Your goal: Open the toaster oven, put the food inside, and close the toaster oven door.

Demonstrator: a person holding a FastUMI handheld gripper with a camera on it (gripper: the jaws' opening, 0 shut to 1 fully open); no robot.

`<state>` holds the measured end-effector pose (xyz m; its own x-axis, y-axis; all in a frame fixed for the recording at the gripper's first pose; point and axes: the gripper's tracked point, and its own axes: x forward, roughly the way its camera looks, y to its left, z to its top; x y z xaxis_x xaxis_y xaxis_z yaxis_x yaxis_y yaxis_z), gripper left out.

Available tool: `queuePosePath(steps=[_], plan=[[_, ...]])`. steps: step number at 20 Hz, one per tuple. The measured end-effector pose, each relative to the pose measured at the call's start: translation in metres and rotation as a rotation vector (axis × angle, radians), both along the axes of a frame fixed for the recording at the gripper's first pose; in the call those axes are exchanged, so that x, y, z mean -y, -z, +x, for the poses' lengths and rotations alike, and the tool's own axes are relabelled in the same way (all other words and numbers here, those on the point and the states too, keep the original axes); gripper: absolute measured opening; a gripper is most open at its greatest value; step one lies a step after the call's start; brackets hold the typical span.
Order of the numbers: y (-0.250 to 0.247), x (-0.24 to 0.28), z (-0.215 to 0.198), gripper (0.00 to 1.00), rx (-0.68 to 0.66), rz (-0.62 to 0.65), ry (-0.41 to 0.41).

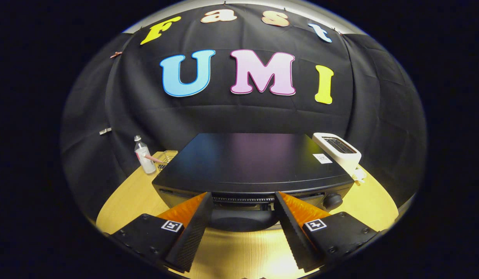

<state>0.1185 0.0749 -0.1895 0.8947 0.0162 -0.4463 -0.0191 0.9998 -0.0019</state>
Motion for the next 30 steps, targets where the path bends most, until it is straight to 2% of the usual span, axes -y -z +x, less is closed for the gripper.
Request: queuePosePath(steps=[7, 16, 23, 28, 30], plan=[[0.011, 0.0, -0.04, 0.98, -0.04, 0.032, -0.003], [0.039, -0.001, -0.092, 0.97, -0.091, 0.001, -0.032], [0.075, -0.004, -0.128, 1.0, -0.164, -0.059, -0.093], [0.113, -0.003, -0.152, 1.0, -0.308, 0.014, -0.091], [0.112, -0.003, -0.152, 1.0, -0.307, 0.043, -0.098]])
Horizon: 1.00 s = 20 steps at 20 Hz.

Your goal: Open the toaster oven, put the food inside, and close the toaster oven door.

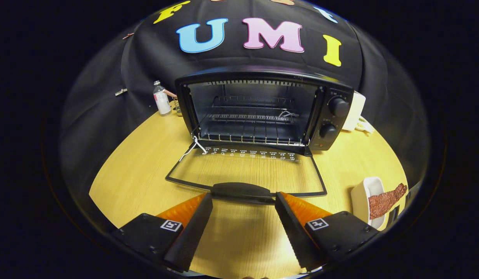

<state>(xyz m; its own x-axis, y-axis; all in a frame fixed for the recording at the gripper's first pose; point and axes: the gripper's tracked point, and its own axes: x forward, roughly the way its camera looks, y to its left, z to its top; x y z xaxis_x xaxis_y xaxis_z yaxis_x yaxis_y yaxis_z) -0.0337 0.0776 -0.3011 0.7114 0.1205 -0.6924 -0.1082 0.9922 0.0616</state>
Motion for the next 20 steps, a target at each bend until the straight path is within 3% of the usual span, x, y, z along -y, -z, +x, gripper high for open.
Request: queuePosePath(steps=[4, 10, 17, 20], plan=[[-0.028, 0.005, -0.002, 0.99, 0.052, 0.01, -0.037], [-0.109, 0.035, 0.005, 0.99, 0.19, 0.03, -0.045], [-0.185, 0.115, 0.009, 0.99, 0.316, -0.001, 0.007], [-0.193, 0.163, 0.012, 0.99, 0.294, -0.027, 0.025]])
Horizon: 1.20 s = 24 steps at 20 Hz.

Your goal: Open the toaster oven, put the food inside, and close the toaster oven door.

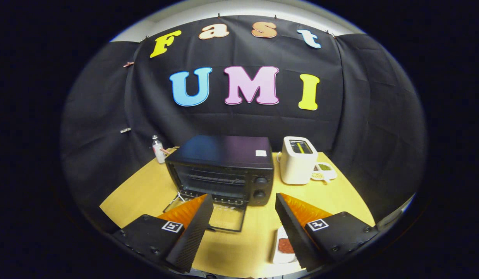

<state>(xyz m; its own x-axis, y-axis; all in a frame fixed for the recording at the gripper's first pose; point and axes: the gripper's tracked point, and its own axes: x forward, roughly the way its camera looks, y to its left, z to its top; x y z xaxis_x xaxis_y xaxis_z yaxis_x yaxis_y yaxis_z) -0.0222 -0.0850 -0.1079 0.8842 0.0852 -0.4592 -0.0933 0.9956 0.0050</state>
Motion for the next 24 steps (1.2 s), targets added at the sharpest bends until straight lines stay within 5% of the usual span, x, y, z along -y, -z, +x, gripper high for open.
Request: queuePosePath(steps=[12, 24], plan=[[0.072, 0.137, -0.015, 0.99, -0.277, 0.237, 0.04], [0.171, 0.153, -0.046, 0.96, -0.564, 0.494, 0.093]])
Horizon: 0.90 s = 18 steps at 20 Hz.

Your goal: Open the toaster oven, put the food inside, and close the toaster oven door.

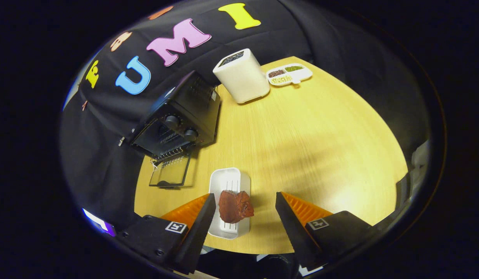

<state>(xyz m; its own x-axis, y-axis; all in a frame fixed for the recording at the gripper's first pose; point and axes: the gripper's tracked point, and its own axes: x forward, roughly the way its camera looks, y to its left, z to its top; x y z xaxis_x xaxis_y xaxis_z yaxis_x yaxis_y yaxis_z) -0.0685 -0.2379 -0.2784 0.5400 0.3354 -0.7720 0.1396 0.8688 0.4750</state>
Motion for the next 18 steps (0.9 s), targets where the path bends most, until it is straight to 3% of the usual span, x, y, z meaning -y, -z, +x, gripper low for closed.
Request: queuePosePath(steps=[2, 3, 5, 7, 9, 13, 18], plan=[[0.003, -0.003, 0.002, 0.9, -0.013, 0.036, 0.014], [0.004, 0.0, 0.003, 0.73, -0.014, 0.052, 0.019], [0.01, 0.001, 0.002, 0.55, -0.039, 0.08, 0.026], [0.013, 0.001, 0.003, 0.52, -0.061, 0.11, 0.041], [0.011, 0.002, 0.003, 0.28, -0.081, 0.145, 0.07], [0.007, 0.003, 0.003, 0.22, -0.138, 0.223, 0.123], [0.008, -0.002, 0.004, 0.15, -0.135, 0.208, 0.083]])
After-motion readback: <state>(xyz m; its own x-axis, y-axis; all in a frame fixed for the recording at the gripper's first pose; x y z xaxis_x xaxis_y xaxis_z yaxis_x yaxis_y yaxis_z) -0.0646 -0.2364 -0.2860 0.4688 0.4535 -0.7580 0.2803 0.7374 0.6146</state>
